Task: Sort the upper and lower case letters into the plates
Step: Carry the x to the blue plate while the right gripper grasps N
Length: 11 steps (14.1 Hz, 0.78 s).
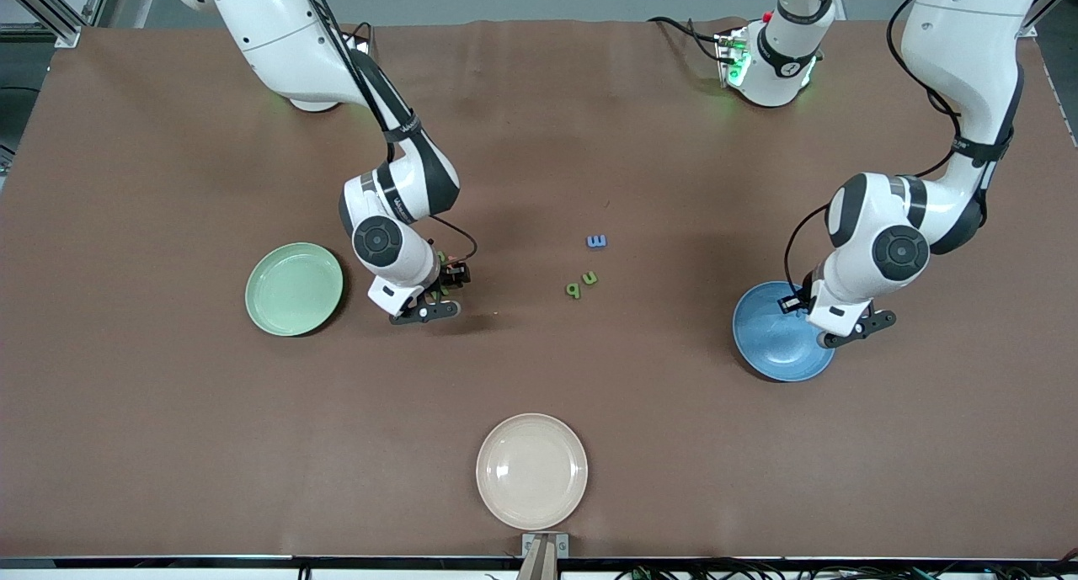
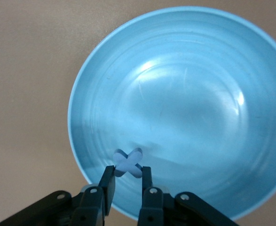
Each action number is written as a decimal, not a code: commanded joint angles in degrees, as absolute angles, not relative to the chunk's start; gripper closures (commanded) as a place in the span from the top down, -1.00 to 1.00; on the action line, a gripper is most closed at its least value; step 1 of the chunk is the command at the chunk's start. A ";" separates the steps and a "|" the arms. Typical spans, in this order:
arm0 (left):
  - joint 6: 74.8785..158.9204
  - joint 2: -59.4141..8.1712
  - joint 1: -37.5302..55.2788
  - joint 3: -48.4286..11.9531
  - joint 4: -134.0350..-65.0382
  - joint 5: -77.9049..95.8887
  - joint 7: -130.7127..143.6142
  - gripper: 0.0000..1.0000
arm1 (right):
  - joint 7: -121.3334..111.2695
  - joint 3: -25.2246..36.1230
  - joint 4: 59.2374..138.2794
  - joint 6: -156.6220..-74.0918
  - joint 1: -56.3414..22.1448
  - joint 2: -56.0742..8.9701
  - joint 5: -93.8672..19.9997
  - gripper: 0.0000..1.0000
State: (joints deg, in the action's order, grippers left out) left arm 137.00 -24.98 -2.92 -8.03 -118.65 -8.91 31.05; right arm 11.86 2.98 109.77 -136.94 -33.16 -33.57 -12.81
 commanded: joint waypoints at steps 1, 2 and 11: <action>138.16 -26.98 -3.78 -8.61 -117.16 -10.02 29.36 -0.93 | 10.11 3.34 111.09 -137.81 -33.66 -32.87 -12.22 0.42; 138.86 -27.33 -3.87 -8.61 -117.16 -10.11 29.27 -0.92 | 9.93 3.34 111.09 -137.99 -33.66 -32.87 -12.22 0.38; 138.17 -26.20 -4.04 -9.31 -116.37 -9.76 30.32 1.00 | 9.32 3.34 110.92 -140.27 -33.05 -33.22 -9.32 -0.70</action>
